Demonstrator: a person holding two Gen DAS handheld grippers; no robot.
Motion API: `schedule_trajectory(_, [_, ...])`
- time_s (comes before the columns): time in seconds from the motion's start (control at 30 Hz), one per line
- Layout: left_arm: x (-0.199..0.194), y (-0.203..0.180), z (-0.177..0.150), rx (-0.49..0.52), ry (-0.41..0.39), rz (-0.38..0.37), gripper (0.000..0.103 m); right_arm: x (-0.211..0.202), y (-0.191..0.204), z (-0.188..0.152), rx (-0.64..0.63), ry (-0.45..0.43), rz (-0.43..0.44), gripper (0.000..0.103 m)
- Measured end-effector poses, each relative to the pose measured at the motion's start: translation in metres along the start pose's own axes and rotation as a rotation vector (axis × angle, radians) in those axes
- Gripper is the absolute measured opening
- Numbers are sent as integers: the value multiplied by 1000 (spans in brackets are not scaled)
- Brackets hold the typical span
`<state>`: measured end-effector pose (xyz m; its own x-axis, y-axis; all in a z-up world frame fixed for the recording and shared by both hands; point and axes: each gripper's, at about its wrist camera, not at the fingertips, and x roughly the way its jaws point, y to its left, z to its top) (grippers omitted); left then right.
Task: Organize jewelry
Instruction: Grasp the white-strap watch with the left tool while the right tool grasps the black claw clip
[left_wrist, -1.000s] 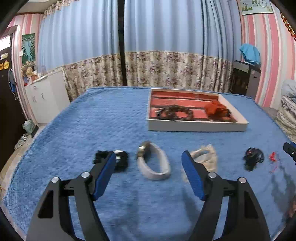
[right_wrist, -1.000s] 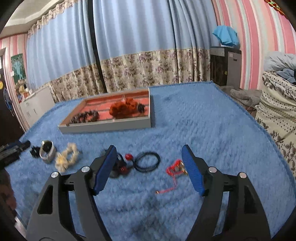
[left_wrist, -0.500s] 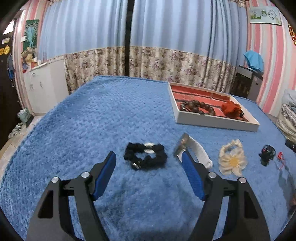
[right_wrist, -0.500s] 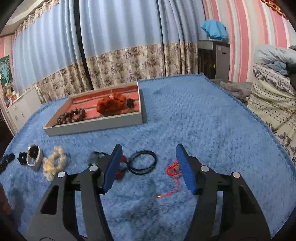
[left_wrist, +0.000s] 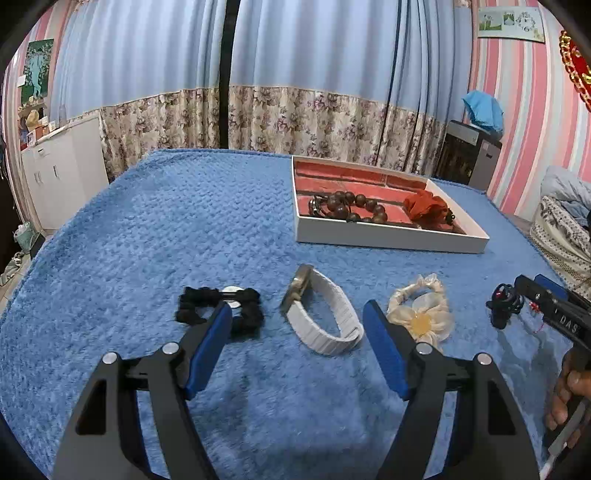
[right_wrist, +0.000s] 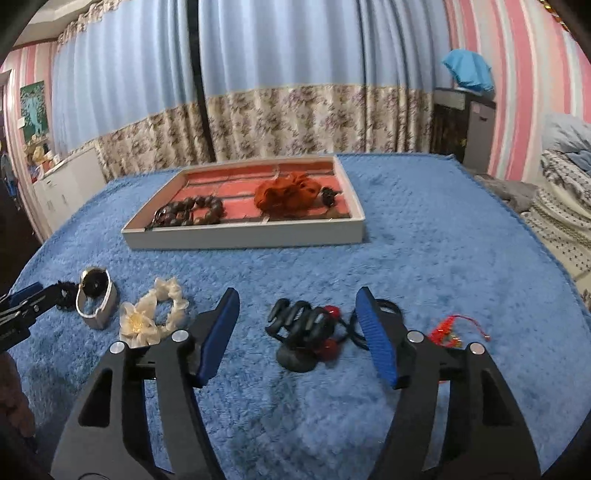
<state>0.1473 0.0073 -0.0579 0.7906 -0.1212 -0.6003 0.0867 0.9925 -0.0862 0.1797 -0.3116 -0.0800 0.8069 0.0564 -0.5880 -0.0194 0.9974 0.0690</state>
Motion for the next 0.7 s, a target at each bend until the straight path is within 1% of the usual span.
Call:
schedule_trajectory(0.13, [18,-8,-1,6,28,17,72,15,-8,-4,18,48,16,66])
schedule_trajectory(0.23, [34,-14,-1,1,75,34,70,22,-10,-4,9,53,18,66])
schedule_trajectory(0.3, [40,-18,-1,15,96,46,55,28,-11,-4,2,77,25,66])
schedule_trajectory(0.37, [44,-20,-2,17,108,53,54,33,-9,-5,-17,104,27,66])
schedule_trajectory(0.4, [45,-20,-2,13,111,53,51,34,-8,-6,-21,115,37,66])
schedule_trajectory(0.5, [47,-21,-3,24,119,40,49,36,-6,-7,-39,123,66,66])
schedule_trajectory(0.63, [46,-19,-4,12,113,44,45,37,-14,-6,6,117,64,66])
schedule_trajectory(0.7, [47,-18,-2,4,119,46,37,35,-18,-6,25,107,57,66])
